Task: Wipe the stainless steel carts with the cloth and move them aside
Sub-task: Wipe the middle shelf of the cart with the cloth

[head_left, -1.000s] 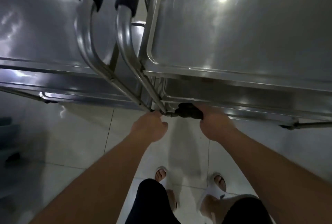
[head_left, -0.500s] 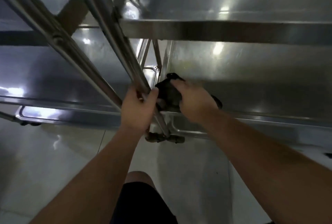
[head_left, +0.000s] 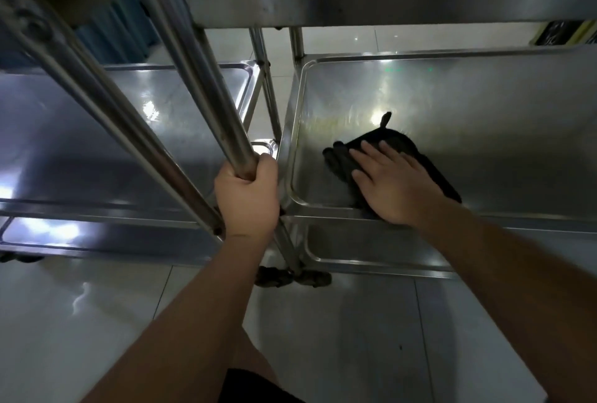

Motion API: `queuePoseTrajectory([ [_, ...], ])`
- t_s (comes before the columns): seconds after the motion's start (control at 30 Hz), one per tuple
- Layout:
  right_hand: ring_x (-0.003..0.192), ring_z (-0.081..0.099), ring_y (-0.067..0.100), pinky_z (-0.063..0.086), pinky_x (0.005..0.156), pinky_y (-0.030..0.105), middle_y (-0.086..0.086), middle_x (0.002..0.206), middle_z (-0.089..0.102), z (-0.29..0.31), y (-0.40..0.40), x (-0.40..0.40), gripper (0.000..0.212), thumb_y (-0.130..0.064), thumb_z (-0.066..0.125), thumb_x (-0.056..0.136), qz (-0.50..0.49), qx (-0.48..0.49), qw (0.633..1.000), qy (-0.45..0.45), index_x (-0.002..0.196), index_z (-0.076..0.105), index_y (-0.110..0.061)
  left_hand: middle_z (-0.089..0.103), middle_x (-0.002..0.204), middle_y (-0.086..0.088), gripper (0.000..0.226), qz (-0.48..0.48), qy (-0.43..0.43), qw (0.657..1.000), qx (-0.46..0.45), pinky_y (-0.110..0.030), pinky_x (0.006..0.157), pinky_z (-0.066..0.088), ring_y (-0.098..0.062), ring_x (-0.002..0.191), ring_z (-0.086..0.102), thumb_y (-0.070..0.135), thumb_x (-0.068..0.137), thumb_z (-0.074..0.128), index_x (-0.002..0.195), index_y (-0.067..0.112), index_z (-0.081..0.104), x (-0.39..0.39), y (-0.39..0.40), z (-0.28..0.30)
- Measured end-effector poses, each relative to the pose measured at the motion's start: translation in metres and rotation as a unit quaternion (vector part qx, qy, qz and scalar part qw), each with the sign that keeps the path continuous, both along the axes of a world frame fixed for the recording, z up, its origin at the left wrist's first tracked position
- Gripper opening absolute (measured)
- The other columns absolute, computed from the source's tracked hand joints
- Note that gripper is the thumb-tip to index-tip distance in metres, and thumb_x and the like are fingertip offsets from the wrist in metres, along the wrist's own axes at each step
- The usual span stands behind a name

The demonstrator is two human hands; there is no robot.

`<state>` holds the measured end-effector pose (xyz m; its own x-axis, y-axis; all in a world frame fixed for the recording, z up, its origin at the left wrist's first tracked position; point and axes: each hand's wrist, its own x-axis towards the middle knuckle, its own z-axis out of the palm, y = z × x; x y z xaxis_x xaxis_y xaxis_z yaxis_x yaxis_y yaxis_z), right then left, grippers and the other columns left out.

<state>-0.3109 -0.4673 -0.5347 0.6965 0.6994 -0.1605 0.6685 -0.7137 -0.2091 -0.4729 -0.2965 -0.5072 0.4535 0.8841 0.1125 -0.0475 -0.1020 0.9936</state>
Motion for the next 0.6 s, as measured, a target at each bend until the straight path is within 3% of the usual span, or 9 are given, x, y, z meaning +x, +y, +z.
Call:
queuePoseTrajectory([
  [0.13, 0.161, -0.008, 0.019, -0.005, 0.129, 0.047, -0.013, 0.174, -0.003, 0.004, 0.060, 0.003, 0.060, -0.052, 0.013, 0.109, 0.014, 0.015, 1.000, 0.003, 0.167, 0.006, -0.035, 0.035, 0.052, 0.004, 0.035, 0.037, -0.027, 0.999, 0.009, -0.031, 0.052, 0.038, -0.017, 0.047, 0.040, 0.029, 0.077, 0.063, 0.054, 0.031, 0.037, 0.008, 0.001, -0.006],
  [0.23, 0.160, -0.008, 0.016, -0.004, 0.129, 0.045, -0.015, 0.174, -0.002, 0.005, 0.088, -0.021, 0.059, -0.050, 0.016, 0.110, 0.150, 0.026, 0.988, 0.017, 0.167, 0.006, -0.037, 0.037, 0.052, 0.003, 0.034, 0.049, -0.053, 0.997, 0.022, -0.035, 0.054, 0.039, -0.022, 0.049, 0.042, 0.028, 0.078, 0.064, 0.054, 0.030, 0.041, 0.009, 0.004, -0.010],
  [0.37, 0.157, -0.007, 0.002, -0.007, 0.125, 0.031, -0.027, 0.170, 0.002, 0.000, 0.058, -0.027, 0.064, -0.064, 0.006, 0.101, 0.318, 0.043, 0.946, 0.039, 0.163, 0.006, -0.049, 0.040, 0.056, -0.013, 0.033, 0.058, -0.049, 0.997, 0.027, -0.039, 0.055, 0.042, -0.027, 0.053, 0.044, 0.031, 0.078, 0.065, 0.057, 0.025, 0.041, 0.010, 0.003, -0.011],
  [0.43, 0.159, 0.004, 0.010, 0.005, 0.128, 0.035, -0.018, 0.172, 0.011, 0.001, 0.052, 0.006, 0.067, -0.063, 0.010, 0.100, 0.302, 0.029, 0.953, -0.010, 0.164, 0.015, -0.042, 0.035, 0.056, -0.017, 0.037, 0.058, -0.049, 0.997, 0.029, -0.036, 0.053, 0.039, -0.025, 0.051, 0.041, 0.030, 0.079, 0.064, 0.058, 0.021, 0.034, 0.008, 0.003, -0.012],
  [0.5, 0.158, 0.020, 0.029, 0.020, 0.126, 0.045, 0.002, 0.172, 0.022, -0.001, 0.061, 0.055, 0.066, -0.055, 0.023, 0.103, 0.222, 0.020, 0.972, -0.075, 0.164, 0.026, -0.030, 0.031, 0.052, -0.009, 0.039, 0.045, -0.055, 0.997, 0.032, -0.034, 0.051, 0.037, -0.024, 0.047, 0.037, 0.026, 0.080, 0.063, 0.058, 0.023, 0.031, 0.008, 0.002, -0.013],
  [0.6, 0.157, 0.017, 0.041, 0.014, 0.128, 0.050, 0.013, 0.173, 0.017, -0.003, 0.088, 0.121, 0.069, -0.051, 0.037, 0.104, 0.029, 0.037, 0.996, -0.075, 0.165, 0.025, -0.019, 0.031, 0.052, -0.004, 0.039, 0.042, -0.068, 0.996, 0.036, -0.032, 0.050, 0.036, -0.024, 0.046, 0.035, 0.024, 0.080, 0.063, 0.058, 0.027, 0.031, 0.009, 0.001, -0.014],
])
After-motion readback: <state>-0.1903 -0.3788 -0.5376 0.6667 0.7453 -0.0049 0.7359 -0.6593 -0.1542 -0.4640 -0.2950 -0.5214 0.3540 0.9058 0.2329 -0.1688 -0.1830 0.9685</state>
